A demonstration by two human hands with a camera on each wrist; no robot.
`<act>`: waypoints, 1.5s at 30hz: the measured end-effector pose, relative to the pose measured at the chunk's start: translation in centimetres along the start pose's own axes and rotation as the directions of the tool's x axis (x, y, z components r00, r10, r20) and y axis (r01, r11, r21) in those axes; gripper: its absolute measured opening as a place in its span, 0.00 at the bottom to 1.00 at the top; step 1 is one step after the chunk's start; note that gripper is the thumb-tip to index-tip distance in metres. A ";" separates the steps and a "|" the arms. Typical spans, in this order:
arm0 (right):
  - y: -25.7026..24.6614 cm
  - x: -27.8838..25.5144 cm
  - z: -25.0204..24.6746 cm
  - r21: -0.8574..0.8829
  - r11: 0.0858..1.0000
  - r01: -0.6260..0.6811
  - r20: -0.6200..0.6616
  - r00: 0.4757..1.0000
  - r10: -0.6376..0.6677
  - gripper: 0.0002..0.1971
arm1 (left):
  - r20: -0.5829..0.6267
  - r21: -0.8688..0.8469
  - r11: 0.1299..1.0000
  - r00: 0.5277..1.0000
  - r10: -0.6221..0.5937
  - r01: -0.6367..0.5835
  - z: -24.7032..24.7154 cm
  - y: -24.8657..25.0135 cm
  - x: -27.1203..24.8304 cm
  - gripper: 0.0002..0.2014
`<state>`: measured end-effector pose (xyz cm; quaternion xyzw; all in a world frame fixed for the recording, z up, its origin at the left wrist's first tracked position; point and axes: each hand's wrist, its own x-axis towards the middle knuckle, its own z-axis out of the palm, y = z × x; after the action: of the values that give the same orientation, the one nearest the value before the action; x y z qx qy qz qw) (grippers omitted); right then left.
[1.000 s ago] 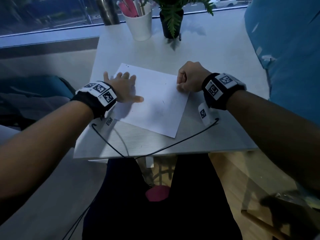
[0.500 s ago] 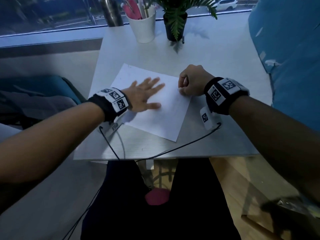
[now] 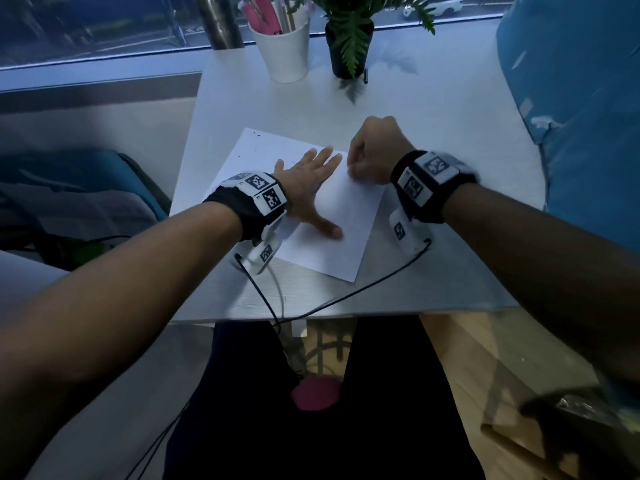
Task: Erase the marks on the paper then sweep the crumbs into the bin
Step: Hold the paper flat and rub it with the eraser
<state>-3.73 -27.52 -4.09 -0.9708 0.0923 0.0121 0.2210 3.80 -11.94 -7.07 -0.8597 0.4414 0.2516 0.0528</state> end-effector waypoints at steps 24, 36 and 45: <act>-0.7 0.0 -0.3 -0.076 0.997 -0.009 0.042 0.999 0.012 0.10 | 0.041 0.016 1.000 0.999 -0.021 0.020 -0.2 0.3 -0.2 0.75; 0.9 -1.5 0.6 0.064 0.995 -0.077 0.004 0.997 0.077 0.06 | -0.036 0.032 0.999 0.999 -0.040 0.041 0.1 -0.5 -1.1 0.78; 1.2 -1.3 1.4 0.196 0.970 -0.142 0.006 0.990 0.143 0.02 | -0.185 0.114 0.978 0.970 -0.155 0.177 1.0 -2.2 -5.6 0.57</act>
<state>-5.19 -27.80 -5.77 -0.9353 0.1633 0.0147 0.3136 2.42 -6.20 -5.52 -0.9072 0.3861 0.1405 0.0903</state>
